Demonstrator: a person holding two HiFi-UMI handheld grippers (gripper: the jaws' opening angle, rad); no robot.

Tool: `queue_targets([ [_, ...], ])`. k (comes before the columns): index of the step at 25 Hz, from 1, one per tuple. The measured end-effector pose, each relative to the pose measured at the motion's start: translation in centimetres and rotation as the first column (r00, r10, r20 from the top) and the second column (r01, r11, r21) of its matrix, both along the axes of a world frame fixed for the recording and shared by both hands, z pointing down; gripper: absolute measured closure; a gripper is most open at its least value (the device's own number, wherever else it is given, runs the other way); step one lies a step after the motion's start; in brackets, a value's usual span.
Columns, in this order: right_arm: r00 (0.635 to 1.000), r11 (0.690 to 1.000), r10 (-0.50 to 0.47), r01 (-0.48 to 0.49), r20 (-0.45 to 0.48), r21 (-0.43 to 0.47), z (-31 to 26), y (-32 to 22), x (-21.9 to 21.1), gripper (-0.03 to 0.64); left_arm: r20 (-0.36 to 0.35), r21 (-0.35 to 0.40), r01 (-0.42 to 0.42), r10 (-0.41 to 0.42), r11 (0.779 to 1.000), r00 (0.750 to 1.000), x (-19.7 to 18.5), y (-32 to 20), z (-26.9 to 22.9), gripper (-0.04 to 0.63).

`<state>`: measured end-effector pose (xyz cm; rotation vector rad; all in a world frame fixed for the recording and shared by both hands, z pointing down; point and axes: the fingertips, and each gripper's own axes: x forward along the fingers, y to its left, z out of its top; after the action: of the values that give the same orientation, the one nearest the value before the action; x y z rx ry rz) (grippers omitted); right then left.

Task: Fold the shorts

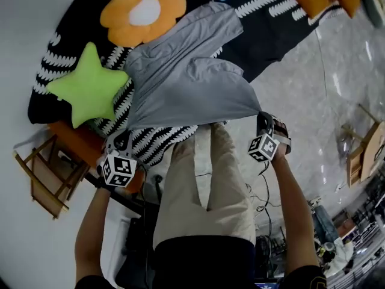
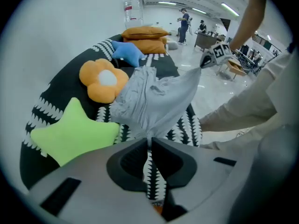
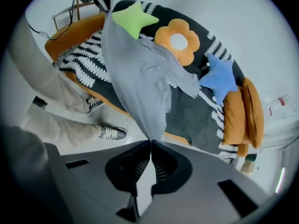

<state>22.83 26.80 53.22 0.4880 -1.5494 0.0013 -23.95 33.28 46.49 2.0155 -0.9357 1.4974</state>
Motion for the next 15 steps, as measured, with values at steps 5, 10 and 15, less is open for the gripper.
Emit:
queue_targets([
  [5, 0.987, 0.992, -0.107, 0.113, -0.118, 0.048, -5.7, -4.5, 3.9, 0.592, -0.107, -0.016, -0.036, 0.035, 0.999, 0.994, 3.4, 2.9, -1.2, 0.556],
  [10, 0.968, 0.974, -0.225, 0.226, -0.112, 0.001, -7.0, -8.7, 6.0, 0.592, -0.336, -0.034, 0.189, -0.19, 0.981, 0.922, 7.9, 5.0, -0.7, 0.557],
  [15, 0.987, 0.986, -0.154, 0.15, -0.041, -0.078, -5.7, -8.6, 6.3, 0.592, -0.378, -0.116, 0.341, -0.359, 0.933, 0.853, 10.2, 10.5, 0.7, 0.557],
])
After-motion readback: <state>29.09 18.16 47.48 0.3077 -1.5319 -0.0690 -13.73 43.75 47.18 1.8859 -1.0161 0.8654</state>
